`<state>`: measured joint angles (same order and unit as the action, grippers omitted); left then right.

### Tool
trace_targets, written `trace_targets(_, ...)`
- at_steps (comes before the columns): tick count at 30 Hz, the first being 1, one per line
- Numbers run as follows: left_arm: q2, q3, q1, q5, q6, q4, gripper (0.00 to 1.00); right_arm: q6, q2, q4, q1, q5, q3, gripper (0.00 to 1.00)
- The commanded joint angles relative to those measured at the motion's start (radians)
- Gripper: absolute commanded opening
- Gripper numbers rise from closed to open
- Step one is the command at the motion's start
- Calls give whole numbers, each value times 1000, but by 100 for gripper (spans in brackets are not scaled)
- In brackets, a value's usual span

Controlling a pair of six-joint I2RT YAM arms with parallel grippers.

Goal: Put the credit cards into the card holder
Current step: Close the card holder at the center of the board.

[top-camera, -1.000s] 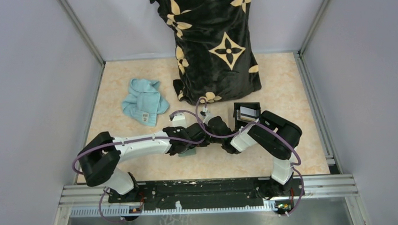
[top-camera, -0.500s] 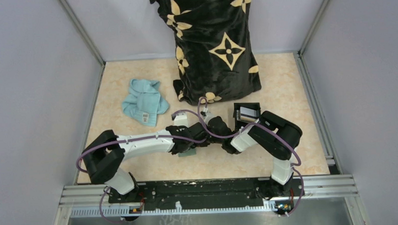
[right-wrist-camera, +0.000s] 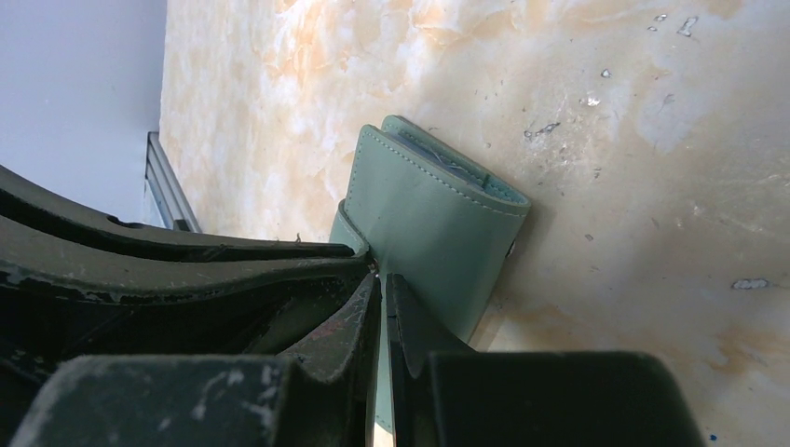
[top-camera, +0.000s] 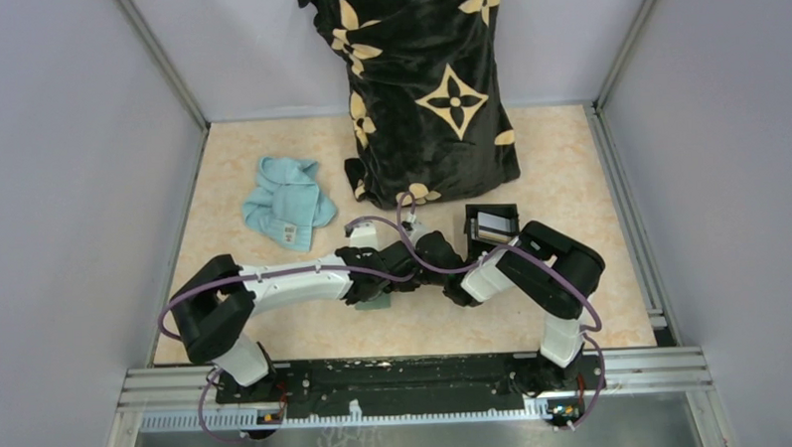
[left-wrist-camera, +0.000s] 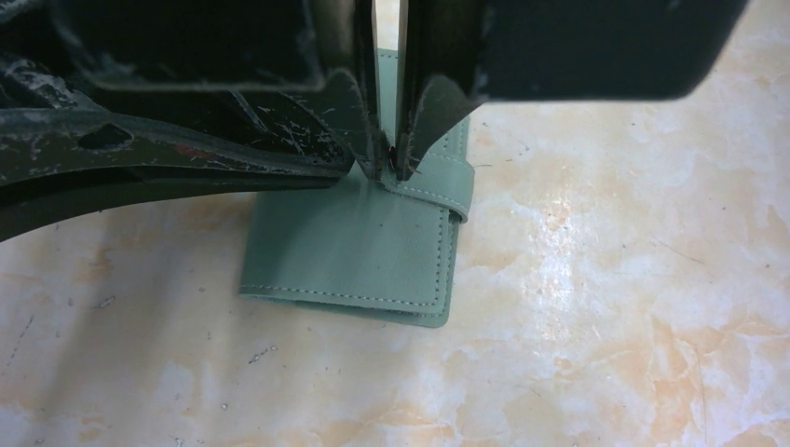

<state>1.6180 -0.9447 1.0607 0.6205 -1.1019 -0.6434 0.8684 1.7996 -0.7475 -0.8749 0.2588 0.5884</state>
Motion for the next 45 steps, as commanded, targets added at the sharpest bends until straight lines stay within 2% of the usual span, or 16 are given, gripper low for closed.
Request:
trace_targets(1,34,-35,13,0,-26,31,14,-28,-26,28,-7,11,-21,8)
trace_targets(19,68,-59,13,21,-39,25,15,-30,-37,36,-7,6,-25,9)
trace_targets(30,90,-60,13,12,-45,26,16,-56,-88,85,-7,-28,-33,26)
trace_targets(45,92,-58,13,10,-44,26,16,-83,-218,168,-6,-82,-59,38)
